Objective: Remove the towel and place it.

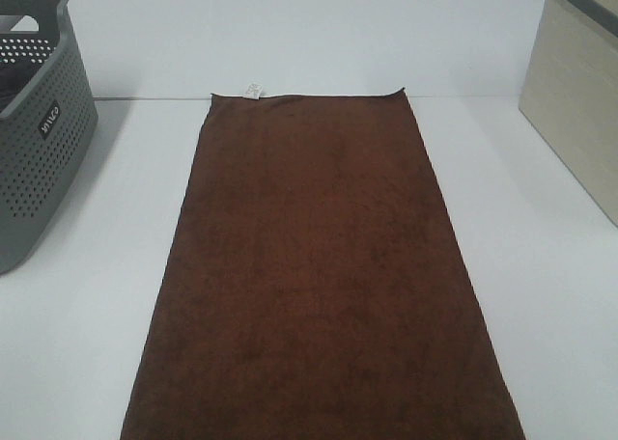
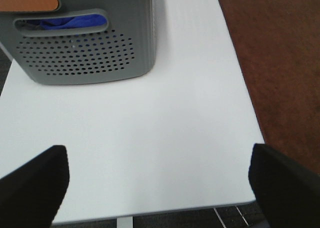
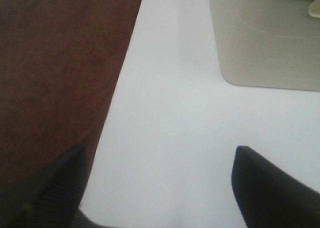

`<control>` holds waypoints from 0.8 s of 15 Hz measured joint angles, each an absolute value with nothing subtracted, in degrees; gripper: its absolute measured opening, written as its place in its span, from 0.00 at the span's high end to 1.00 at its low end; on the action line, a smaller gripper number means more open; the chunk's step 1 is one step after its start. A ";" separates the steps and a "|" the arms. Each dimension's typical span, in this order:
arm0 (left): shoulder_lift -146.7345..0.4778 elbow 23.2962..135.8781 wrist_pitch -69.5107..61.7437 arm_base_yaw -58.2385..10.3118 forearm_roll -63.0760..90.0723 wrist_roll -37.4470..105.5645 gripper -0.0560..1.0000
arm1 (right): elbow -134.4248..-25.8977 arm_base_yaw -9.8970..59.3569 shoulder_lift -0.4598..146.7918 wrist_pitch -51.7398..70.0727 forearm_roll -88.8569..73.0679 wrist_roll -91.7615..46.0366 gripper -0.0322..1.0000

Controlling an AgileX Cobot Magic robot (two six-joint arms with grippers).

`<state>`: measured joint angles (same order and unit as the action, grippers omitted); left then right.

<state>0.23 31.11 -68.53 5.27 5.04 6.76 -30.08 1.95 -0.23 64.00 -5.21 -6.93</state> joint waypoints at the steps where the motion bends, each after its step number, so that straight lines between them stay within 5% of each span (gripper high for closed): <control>1: 0.34 30.77 -66.92 5.27 6.02 7.56 0.10 | -29.22 1.95 -0.23 62.34 -5.33 -6.99 0.22; 12: 0.34 28.59 -60.45 5.27 7.96 7.56 0.10 | -28.93 1.95 -0.23 61.25 -5.33 -6.70 0.22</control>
